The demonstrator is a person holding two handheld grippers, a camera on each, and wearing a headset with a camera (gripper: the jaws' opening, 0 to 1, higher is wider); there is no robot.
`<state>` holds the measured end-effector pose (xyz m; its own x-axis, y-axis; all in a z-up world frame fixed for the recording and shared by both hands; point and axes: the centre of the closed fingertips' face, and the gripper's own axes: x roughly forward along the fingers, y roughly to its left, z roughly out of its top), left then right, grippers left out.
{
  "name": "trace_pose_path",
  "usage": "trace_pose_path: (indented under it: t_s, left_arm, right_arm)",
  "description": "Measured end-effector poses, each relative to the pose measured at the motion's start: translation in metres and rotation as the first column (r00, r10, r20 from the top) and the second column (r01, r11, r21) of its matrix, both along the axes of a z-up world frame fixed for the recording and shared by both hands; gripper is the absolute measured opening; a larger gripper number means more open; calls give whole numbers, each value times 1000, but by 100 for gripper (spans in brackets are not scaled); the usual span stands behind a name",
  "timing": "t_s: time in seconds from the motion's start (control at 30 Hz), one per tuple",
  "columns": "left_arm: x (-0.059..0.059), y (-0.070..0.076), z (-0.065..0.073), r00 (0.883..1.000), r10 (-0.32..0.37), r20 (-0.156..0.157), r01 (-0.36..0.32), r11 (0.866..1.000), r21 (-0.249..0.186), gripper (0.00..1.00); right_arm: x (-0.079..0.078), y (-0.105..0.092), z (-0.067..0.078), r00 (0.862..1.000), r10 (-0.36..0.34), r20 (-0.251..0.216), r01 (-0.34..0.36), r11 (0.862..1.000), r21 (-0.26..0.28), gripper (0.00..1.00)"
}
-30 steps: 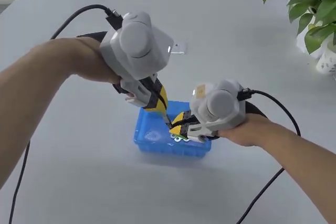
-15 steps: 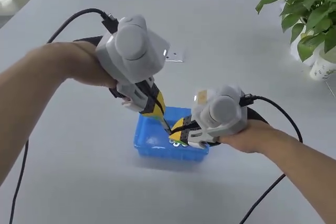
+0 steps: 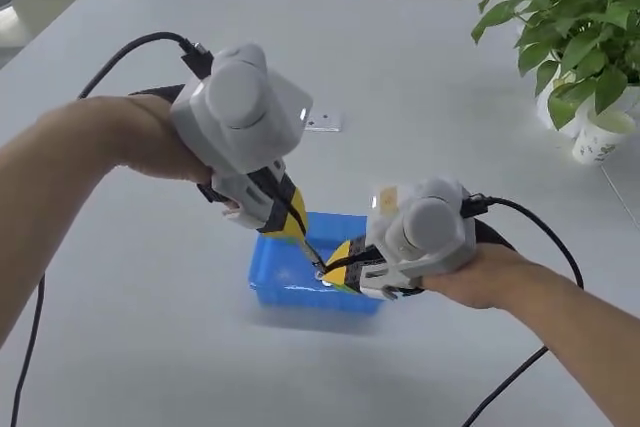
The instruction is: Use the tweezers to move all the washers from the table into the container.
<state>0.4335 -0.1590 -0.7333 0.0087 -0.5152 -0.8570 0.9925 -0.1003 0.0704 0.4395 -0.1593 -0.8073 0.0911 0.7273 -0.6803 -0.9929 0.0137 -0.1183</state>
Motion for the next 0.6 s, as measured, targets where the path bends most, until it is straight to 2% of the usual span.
trace_pose_path:
  t_s: [0.4, 0.6]
  left_arm:
    - [-18, -1, -12, 1000, 5, -26, -6, 999, -31, 5]
    - [-26, -2, -18, 1000, 6, -24, -7, 999, -47, 5]
  right_arm:
    - [-20, -9, -9, 1000, 21, -15, -22, 999, -36, 4]
    - [-28, -15, -13, 999, 27, -19, -28, 998, -53, 3]
